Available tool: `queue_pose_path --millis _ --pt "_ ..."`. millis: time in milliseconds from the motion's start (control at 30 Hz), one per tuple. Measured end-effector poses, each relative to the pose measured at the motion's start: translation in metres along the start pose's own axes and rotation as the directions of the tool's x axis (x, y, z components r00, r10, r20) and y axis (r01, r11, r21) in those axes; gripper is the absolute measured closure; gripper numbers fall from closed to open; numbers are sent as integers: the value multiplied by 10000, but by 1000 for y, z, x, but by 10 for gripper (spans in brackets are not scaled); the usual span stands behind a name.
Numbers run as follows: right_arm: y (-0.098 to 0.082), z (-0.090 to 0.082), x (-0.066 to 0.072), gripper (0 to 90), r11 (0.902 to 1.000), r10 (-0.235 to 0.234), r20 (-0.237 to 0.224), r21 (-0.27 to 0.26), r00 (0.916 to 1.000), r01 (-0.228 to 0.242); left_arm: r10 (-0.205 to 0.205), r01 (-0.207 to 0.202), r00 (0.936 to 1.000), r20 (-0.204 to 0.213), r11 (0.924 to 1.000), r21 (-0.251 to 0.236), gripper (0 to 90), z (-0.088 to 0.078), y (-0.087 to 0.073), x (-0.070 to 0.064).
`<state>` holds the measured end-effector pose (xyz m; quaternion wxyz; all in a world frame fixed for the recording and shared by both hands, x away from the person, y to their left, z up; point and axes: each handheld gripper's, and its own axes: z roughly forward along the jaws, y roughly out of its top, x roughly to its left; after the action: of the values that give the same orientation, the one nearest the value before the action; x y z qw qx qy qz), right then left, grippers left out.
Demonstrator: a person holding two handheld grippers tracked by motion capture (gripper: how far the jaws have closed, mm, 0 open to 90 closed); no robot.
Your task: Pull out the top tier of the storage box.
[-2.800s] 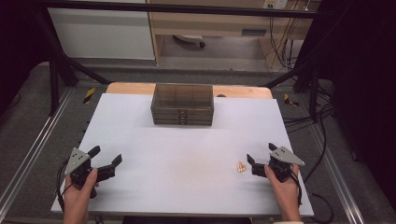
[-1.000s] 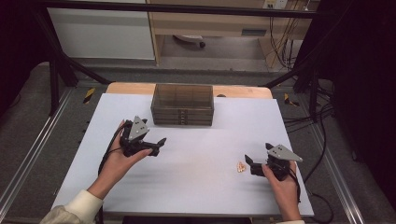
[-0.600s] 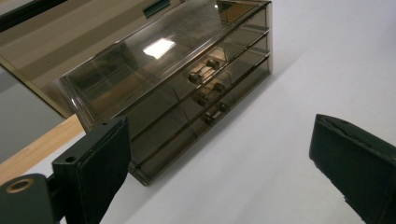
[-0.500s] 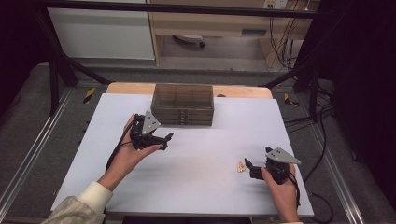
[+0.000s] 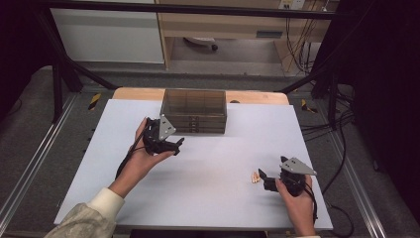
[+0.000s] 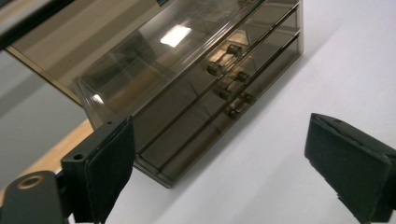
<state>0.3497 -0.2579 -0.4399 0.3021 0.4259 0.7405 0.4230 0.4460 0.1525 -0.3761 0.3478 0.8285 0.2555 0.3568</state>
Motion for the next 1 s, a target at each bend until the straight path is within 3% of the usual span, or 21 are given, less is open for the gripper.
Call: queue_pose_path --millis 167,333,400,567,600,667,900,1000 --pt "0 1 3 68 9998 -206 -55 -14 9998 206 177 -171 9984 -540 9998 100 114 6 4 2" --pt "-1 0 2 66 9999 -115 22 -22 9999 115 213 -202 9988 -432 9994 276 125 8 12 -1" --pt "-1 -1 1 66 10000 -69 17 -52 10000 69 646 -626 9955 -691 9976 312 129 7 16 -3" --pt "-1 -2 2 65 9999 -85 -6 -67 10000 85 1049 -1017 9912 -813 9939 416 129 9 17 -6" --pt "-1 -1 2 65 9999 -98 -14 -74 10000 98 1272 -1233 9878 -896 9913 470 131 11 17 -8" --pt "-1 -1 2 65 9999 -99 -55 -88 9999 99 1464 -1417 9849 -929 9884 547 184 12 18 -11" --pt "-1 -2 2 63 9999 -41 -73 -115 10000 40 1988 -1909 9738 -1103 9785 787 196 19 18 -18" --pt "-1 -2 2 60 9999 -99 -83 -127 9999 98 2138 -2054 9704 -1127 9753 817 246 20 18 -22"
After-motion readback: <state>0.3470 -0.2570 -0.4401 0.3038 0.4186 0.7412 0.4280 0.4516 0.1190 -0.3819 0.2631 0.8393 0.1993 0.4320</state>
